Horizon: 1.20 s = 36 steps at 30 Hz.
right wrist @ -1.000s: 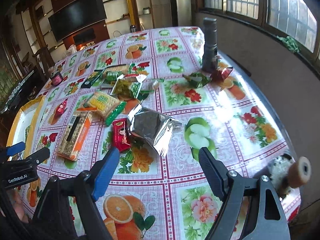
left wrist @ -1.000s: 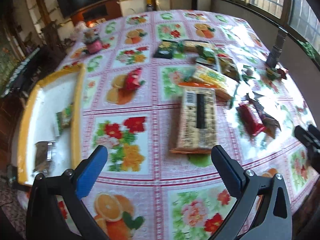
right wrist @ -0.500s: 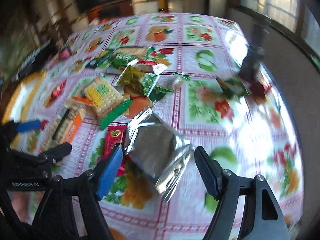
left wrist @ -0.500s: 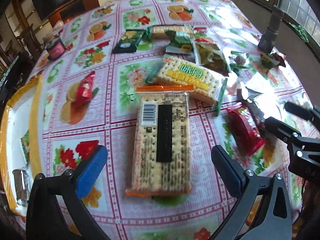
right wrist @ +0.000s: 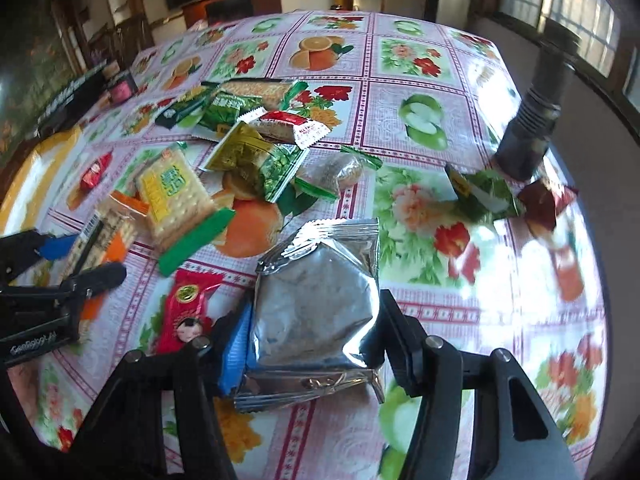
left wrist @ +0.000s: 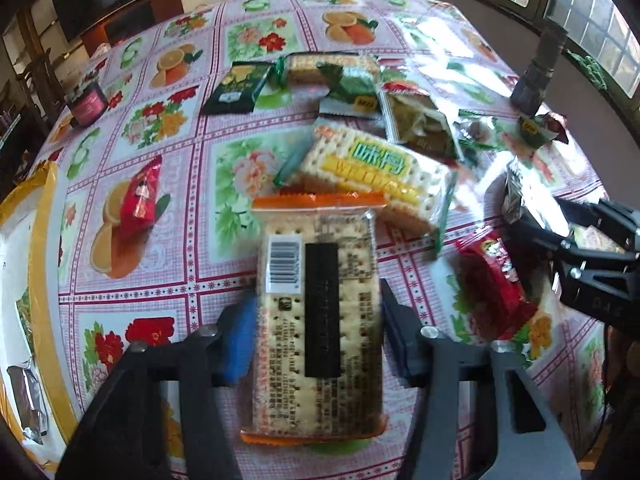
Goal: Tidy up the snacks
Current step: 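Grasp the cracker pack with the left tool while the right tool grasps another silver foil bag, then carry the cracker pack and foil bag over the yellow tray and release both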
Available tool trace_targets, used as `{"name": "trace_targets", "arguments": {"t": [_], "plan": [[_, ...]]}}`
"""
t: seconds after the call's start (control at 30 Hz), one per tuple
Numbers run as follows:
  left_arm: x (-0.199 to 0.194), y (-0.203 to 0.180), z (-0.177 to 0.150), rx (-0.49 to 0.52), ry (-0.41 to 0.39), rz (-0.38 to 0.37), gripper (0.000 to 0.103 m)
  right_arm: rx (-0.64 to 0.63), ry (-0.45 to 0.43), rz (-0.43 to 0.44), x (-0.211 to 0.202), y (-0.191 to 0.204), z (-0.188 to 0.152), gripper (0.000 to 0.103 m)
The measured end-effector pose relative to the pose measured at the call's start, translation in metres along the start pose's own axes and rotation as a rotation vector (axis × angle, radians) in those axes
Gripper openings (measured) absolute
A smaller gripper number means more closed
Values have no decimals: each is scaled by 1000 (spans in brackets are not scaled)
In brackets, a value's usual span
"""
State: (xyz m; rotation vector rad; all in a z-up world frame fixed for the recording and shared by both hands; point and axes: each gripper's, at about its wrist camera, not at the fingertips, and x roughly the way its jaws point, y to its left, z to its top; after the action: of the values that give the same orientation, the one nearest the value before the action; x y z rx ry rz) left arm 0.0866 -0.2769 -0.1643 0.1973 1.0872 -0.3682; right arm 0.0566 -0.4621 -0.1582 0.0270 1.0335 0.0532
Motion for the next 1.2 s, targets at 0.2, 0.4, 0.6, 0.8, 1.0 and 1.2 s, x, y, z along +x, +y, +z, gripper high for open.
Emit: {"name": "trace_targets", "arguments": {"t": [0.2,0.4,0.6,0.8,1.0,1.2], "plan": [[-23,3,-11,5,-47,28,55,100,-64,67,-32,2,-15,59],[-70,25,-21,-47,-145,149,55,211,-161,248,-71,8,-22,59],[-108,67,-44,-131,-200,241,55,199,-225,391,-93,43,-19,59],[-133,107,-66,-209,-232,289,55,123,-210,434,-95,91,-13,59],[-145,147,-82,-283,-252,321,55,51,-193,493,-87,140,-1,59],[-152,192,-99,-362,-254,349,55,-24,-177,567,-72,196,23,58]]}}
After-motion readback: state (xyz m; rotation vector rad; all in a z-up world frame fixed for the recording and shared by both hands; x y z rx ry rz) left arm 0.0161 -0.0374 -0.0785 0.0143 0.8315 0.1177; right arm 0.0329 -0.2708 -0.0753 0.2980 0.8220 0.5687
